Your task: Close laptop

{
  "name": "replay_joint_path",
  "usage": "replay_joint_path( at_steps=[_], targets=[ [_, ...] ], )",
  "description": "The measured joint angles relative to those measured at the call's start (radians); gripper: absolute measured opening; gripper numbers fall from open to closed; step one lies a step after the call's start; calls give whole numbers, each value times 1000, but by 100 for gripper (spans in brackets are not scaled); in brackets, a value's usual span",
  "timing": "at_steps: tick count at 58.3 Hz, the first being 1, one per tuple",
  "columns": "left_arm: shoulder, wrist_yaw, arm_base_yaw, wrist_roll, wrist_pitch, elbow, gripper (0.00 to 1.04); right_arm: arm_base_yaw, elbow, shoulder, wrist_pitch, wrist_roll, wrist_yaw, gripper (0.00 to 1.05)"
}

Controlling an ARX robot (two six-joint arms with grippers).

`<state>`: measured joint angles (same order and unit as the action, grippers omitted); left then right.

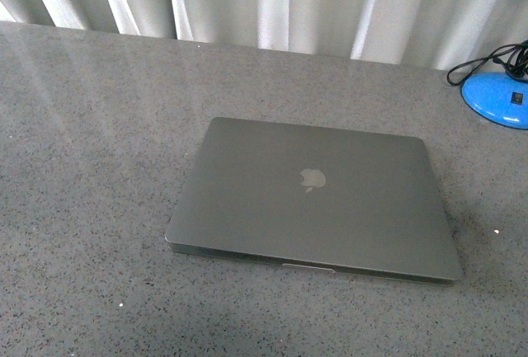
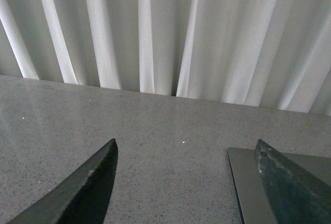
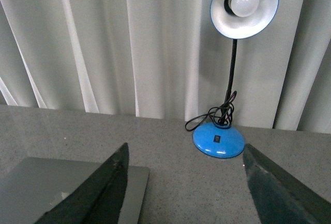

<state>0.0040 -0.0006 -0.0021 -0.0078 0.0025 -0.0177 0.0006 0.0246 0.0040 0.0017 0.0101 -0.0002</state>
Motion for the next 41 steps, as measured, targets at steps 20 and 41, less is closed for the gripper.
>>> replay_joint_path(
  at_steps=[20,41],
  targets=[
    [0,0,0,1,0,0,98,0,0,0,0,-4,0,95],
    [0,0,0,1,0,0,98,0,0,0,0,-4,0,95]
  ],
)
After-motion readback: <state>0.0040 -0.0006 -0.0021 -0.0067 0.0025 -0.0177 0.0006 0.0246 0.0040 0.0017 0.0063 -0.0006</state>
